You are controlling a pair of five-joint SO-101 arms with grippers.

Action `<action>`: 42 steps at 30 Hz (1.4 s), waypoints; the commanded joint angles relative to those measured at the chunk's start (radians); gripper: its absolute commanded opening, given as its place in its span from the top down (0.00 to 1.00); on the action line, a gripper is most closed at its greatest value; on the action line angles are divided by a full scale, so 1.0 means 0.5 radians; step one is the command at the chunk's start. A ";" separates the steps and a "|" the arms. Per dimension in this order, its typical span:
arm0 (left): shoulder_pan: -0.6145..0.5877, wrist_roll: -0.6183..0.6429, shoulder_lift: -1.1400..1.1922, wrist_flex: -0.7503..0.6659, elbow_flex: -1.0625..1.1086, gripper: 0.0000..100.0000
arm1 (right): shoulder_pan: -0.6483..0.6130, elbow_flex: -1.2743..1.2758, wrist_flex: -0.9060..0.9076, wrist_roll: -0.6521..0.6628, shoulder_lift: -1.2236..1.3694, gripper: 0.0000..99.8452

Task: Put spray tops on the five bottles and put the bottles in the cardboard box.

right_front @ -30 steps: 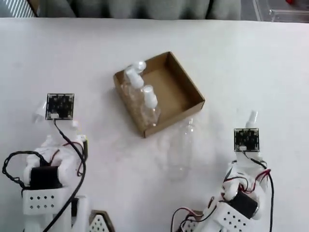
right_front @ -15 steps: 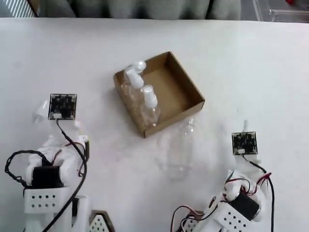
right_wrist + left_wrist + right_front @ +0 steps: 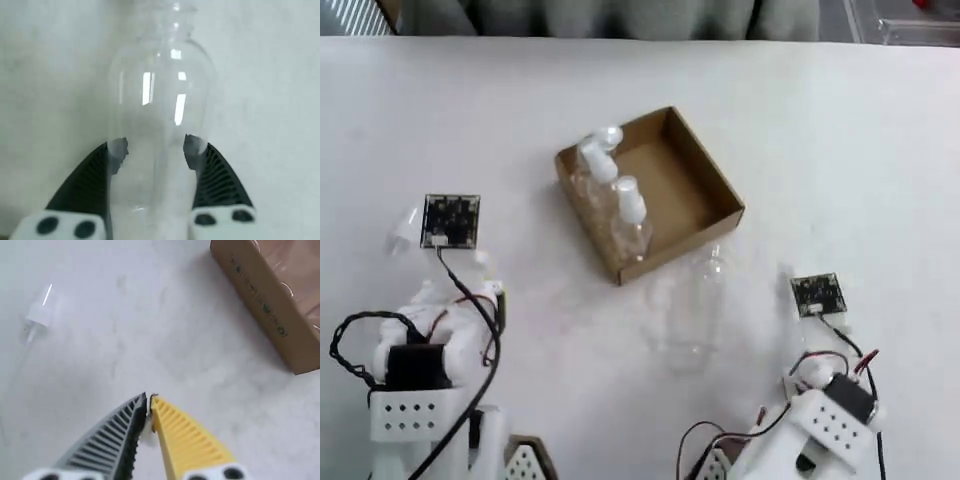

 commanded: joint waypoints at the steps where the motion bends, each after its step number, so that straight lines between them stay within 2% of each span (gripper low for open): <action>1: 0.029 0.021 -0.029 -0.049 -0.012 0.98 | 0.051 -0.285 -0.029 0.071 0.410 0.93; 5: 0.029 0.021 -0.029 -0.061 -0.009 0.98 | 0.075 -0.353 -0.029 0.071 0.517 0.74; 8: 0.029 0.021 -0.029 -0.129 0.043 0.98 | 0.072 -0.362 -0.029 0.068 0.517 0.68; 12: 0.029 0.021 -0.029 -0.252 0.169 0.98 | 0.063 -0.448 0.051 0.031 0.514 0.68; 17: 0.029 0.012 -0.029 -0.319 0.242 0.98 | 0.054 -0.856 0.474 -0.058 0.523 0.68; 21: 0.029 -0.114 -0.026 -0.313 0.249 0.98 | -0.038 -1.151 0.680 -0.196 0.539 0.68; 26: 0.029 -0.126 -0.026 -0.316 0.276 0.98 | -0.146 -1.197 0.689 -0.334 0.542 0.68; 33: 0.029 -0.132 -0.026 -0.408 0.350 0.98 | -0.192 -1.003 0.575 -0.325 0.542 0.69; 39: 0.029 -0.132 -0.026 -0.414 0.350 0.98 | -0.250 -0.911 0.434 -0.325 0.542 0.87; 42: 0.029 -0.132 -0.026 -0.414 0.350 0.98 | -0.232 -0.908 0.379 -0.325 0.542 0.88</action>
